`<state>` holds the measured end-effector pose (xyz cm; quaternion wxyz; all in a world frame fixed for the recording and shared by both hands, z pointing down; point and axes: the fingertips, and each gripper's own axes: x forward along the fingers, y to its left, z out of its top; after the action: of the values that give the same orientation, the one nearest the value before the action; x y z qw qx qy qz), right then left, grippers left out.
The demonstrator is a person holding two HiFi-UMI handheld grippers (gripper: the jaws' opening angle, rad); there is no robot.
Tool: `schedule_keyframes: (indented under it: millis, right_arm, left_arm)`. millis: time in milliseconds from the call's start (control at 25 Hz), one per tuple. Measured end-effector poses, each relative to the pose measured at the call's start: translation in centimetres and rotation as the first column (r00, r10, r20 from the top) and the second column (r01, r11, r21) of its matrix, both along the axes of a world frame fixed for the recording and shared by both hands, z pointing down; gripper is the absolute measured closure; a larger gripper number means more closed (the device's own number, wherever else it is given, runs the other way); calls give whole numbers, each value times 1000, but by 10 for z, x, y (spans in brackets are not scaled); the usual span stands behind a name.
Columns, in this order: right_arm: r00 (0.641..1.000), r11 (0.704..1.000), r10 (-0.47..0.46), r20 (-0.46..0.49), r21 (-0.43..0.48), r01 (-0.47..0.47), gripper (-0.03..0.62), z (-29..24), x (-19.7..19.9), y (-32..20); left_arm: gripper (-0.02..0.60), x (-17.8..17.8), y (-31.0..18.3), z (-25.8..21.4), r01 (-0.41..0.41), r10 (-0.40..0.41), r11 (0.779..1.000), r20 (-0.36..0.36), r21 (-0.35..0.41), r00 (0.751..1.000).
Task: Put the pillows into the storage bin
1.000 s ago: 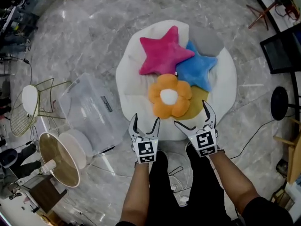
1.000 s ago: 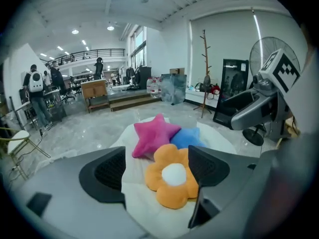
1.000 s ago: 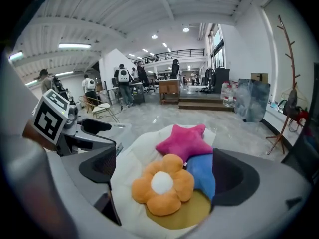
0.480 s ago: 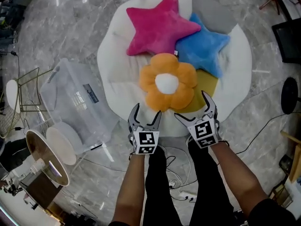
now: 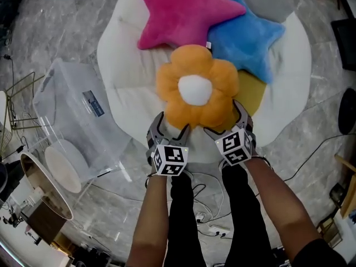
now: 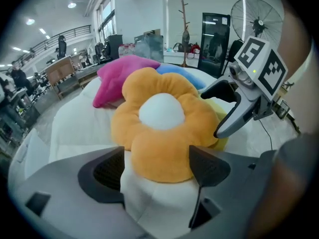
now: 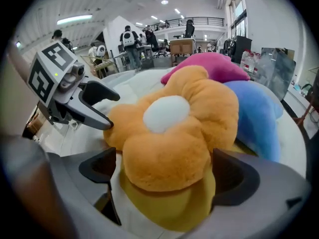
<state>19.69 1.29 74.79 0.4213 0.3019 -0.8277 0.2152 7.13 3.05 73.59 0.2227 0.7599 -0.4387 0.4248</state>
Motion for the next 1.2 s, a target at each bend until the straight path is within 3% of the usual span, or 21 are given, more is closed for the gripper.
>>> schedule_keyframes:
  millis: [320,440,640,880,1040,1200]
  right_arm:
    - [998,999,-23,-53,-39,21,-4,45,5,-5]
    - [996,997,-50,-74,-69,45,2,52,2,-5]
    - [990,992,-91,-108,-94,81,109,54,1,1]
    - [993,991,-83,-89,-116,73,311,46,-1,12]
    - [994,991,-88,-66,-105,81,402,29,-6,10]
    - [996,993,-89,-28,-81,86,432,1,-9,14]
  left_arm:
    - [199,9,-2,30,-90,89,995,-16,-53,996]
    - [199,12,1,39,-154,156,986,29,-60,987]
    - [202,13,-2,48,-137,146,986,88,-98,985]
    - [398,24,3,44,-152,165,978,90,-140,982]
    - [464,29,6,28,-98,103,989,38,-114,994]
    - [479,29,12,0,-49,49,996,0,-78,999]
